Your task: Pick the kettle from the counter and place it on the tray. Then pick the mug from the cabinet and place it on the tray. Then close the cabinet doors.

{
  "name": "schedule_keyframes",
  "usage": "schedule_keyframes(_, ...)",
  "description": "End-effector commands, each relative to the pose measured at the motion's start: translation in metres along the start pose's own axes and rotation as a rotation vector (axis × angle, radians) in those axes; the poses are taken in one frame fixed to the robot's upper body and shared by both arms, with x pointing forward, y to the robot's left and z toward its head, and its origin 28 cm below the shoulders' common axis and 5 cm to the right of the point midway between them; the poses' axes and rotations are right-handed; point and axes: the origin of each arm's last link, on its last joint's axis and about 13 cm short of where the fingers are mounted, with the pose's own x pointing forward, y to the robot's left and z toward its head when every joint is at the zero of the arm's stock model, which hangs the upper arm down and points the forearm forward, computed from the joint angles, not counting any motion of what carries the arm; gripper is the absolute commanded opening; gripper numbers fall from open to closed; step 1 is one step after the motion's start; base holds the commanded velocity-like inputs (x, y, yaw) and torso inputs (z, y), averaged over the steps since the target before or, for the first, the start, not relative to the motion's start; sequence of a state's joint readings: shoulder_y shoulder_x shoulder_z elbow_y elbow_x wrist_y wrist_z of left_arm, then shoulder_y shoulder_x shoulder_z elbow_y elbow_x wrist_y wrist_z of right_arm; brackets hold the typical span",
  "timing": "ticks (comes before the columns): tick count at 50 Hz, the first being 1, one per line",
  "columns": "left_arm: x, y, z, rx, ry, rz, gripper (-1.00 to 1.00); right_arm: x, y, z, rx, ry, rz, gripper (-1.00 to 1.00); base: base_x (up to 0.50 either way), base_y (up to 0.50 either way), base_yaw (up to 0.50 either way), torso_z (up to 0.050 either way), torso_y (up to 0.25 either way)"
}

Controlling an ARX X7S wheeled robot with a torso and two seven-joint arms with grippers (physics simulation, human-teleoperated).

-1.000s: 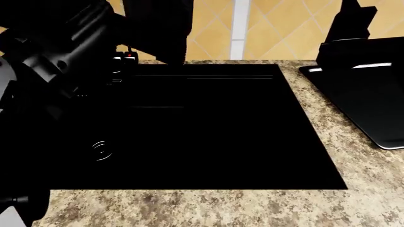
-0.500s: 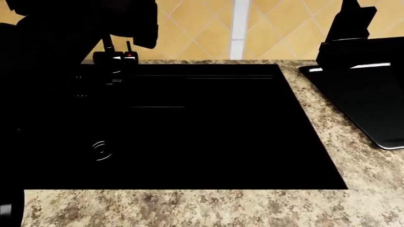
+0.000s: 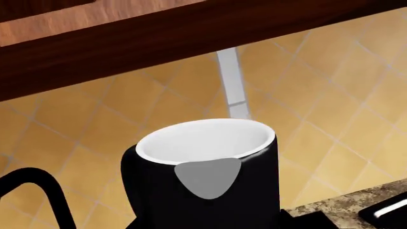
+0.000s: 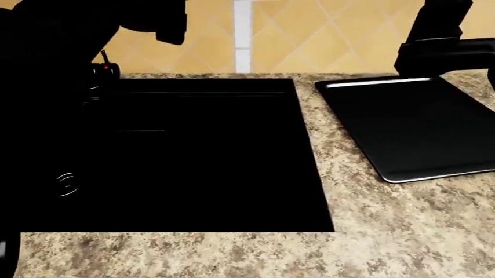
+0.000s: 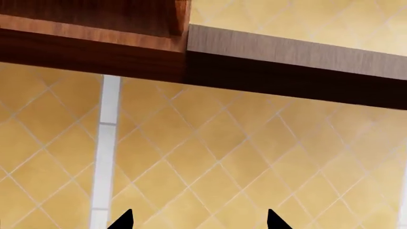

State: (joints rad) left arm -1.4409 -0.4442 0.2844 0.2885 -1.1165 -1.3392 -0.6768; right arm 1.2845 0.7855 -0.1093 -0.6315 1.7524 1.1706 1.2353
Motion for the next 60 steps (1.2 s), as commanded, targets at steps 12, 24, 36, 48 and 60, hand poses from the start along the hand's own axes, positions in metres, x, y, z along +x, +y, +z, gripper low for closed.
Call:
schedule_keyframes(12, -0.0004, 0.0026, 0.0056, -0.004, -0.01, 0.012, -1.0, -0.0025, -0.0029, 0.0126, -0.011, -0.021, -0.004, 1.0, 0.0, -0.5, 0.0, 0.0, 0.001)
schedule_keyframes(24, 0.0005, 0.0028, 0.0044, -0.006, -0.007, 0.014, -1.0, -0.002, -0.0044, 0.012, -0.009, -0.02, -0.009, 1.0, 0.0, -0.5, 0.0, 0.0, 0.0)
schedule_keyframes(36, 0.0008, 0.0036, 0.0022, -0.008, -0.005, 0.019, -1.0, -0.0022, -0.0058, 0.0084, -0.001, -0.015, -0.013, 1.0, 0.0, -0.5, 0.0, 0.0, 0.0)
schedule_keyframes(48, 0.0011, 0.0042, 0.0011, -0.008, -0.003, 0.023, -1.0, -0.0021, -0.0079, 0.0053, 0.003, -0.01, -0.02, 1.0, 0.0, -0.5, 0.0, 0.0, 0.001)
schedule_keyframes(60, 0.0009, 0.0055, 0.0006, -0.008, -0.001, 0.026, -1.0, -0.0024, -0.0084, 0.0044, 0.005, -0.008, -0.022, 1.0, 0.0, -0.5, 0.0, 0.0, 0.0)
